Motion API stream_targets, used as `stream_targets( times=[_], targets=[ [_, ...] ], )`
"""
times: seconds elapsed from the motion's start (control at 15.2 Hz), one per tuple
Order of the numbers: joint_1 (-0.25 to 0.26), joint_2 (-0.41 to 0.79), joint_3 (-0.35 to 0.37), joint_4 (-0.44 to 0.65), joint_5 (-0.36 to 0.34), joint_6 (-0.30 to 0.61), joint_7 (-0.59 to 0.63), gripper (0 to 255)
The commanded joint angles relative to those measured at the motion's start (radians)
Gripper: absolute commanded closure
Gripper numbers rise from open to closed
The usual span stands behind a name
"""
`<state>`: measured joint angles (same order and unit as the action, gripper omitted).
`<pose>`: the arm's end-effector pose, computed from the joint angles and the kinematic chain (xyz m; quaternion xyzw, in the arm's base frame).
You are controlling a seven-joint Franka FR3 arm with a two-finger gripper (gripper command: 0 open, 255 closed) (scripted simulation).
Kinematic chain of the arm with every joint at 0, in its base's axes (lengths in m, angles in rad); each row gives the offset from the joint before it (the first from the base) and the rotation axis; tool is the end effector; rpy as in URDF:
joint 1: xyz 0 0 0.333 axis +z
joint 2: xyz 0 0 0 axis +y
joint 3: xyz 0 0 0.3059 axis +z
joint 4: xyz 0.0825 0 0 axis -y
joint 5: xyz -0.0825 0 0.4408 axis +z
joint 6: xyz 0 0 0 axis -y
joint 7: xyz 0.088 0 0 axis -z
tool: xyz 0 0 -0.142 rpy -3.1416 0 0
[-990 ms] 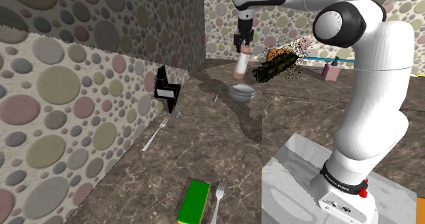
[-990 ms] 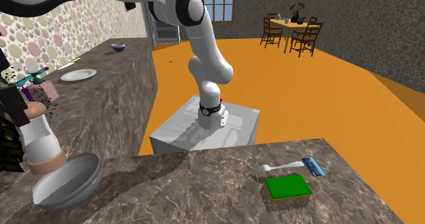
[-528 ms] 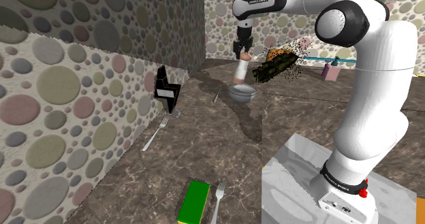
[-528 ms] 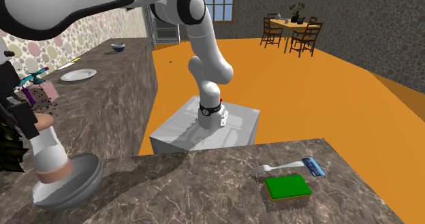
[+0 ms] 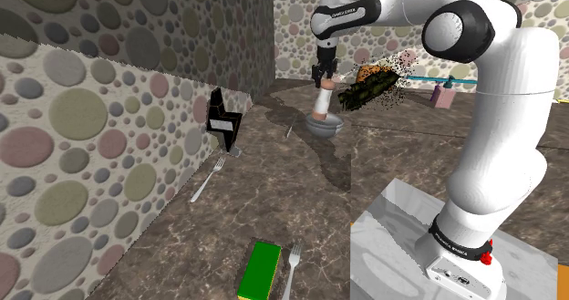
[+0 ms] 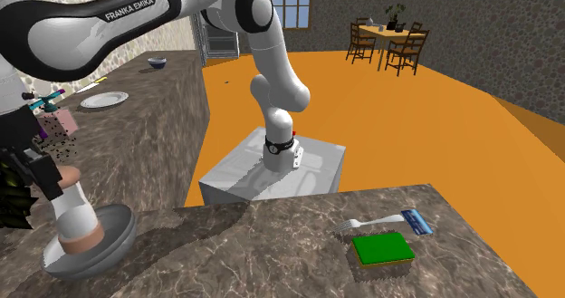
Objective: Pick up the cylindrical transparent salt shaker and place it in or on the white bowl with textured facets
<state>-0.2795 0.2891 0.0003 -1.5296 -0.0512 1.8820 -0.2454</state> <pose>0.6816 -0.2012 0.4385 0.9991 -0.0098 0.0242 0.0319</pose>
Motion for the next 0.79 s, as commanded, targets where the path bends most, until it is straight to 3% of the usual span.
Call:
stream_targets(
  times=[0.0,0.33,0.4,0.73],
  targets=[
    [0.000,0.000,0.000,-0.003,0.000,0.004,0.000,255],
    [0.000,0.000,0.000,-0.003,0.000,0.004,0.000,255],
    [0.000,0.000,0.000,-0.003,0.000,0.004,0.000,0],
    [0.000,0.000,0.000,-0.003,0.000,0.004,0.000,0]
  ],
)
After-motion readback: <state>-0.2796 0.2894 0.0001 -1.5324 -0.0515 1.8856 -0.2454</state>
